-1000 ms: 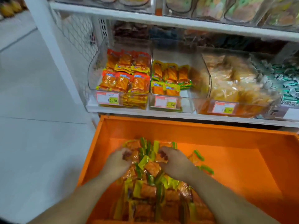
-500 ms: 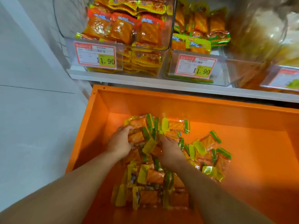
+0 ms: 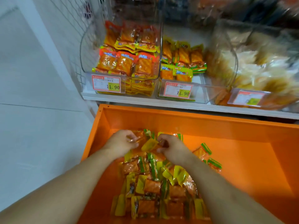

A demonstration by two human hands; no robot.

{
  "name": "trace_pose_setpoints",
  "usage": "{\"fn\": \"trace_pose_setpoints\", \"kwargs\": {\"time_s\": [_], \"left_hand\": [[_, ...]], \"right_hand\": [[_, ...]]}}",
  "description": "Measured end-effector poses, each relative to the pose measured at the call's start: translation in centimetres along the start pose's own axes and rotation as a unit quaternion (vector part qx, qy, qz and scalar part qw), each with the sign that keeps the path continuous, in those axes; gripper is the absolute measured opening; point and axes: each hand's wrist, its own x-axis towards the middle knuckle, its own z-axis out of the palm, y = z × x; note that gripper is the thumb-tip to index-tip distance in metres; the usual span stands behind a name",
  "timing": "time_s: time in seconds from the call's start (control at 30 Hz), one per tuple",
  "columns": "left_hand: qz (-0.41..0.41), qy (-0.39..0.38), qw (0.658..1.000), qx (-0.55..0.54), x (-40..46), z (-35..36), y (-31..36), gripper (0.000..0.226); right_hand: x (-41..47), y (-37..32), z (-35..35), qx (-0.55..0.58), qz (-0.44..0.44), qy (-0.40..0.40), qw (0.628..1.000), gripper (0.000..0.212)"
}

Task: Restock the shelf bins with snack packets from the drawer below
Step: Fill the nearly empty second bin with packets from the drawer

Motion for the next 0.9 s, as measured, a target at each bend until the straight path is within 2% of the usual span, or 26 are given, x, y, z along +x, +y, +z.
{"fn": "trace_pose_setpoints", "kwargs": {"time_s": [0.07,0.13,0.23,0.37,0.47,0.63,0.77,0.9], "left_hand": [[0.022,-0.014,0.999,-0.02,-1.7,-2.5,3.3,0.018],[0.032,-0.028,0.999,-0.029,-3.8,-5.1,6.6,0.023],[0.066,-0.045,0.997,-0.02,-8.1,-8.6,10.8,0.039],[0.123,-0.106,0.982,-0.092,-14.7,-11.5,14.0,0.047],[0.148,-0.117,0.971,-0.149,-18.3,-11.5,14.9,0.038],[0.172,-0.073,0.959,-0.212,-20.6,-9.9,15.3,0.026],[0.176,-0.061,0.958,-0.22,-20.1,-9.4,15.0,0.017],[0.166,-0.052,0.96,-0.22,-19.0,-9.5,15.3,0.01]], "right_hand": [[-1.7,-2.8,-3.3,-0.013,-0.034,0.017,0.999,0.029],[-3.8,-5.8,-6.4,-0.038,-0.065,0.069,0.995,0.023],[-7.5,-9.2,-10.1,-0.053,-0.117,0.129,0.983,0.025],[-13.0,-11.2,-12.7,-0.082,-0.18,0.158,0.967,0.027],[-16.2,-12.4,-12.7,-0.065,-0.216,0.178,0.958,0.026],[-17.9,-13.3,-11.3,-0.017,-0.225,0.23,0.947,0.028],[-17.5,-13.6,-10.7,0.012,-0.201,0.254,0.946,0.027],[-16.4,-13.7,-11.3,-0.005,-0.192,0.262,0.946,0.03]]}}
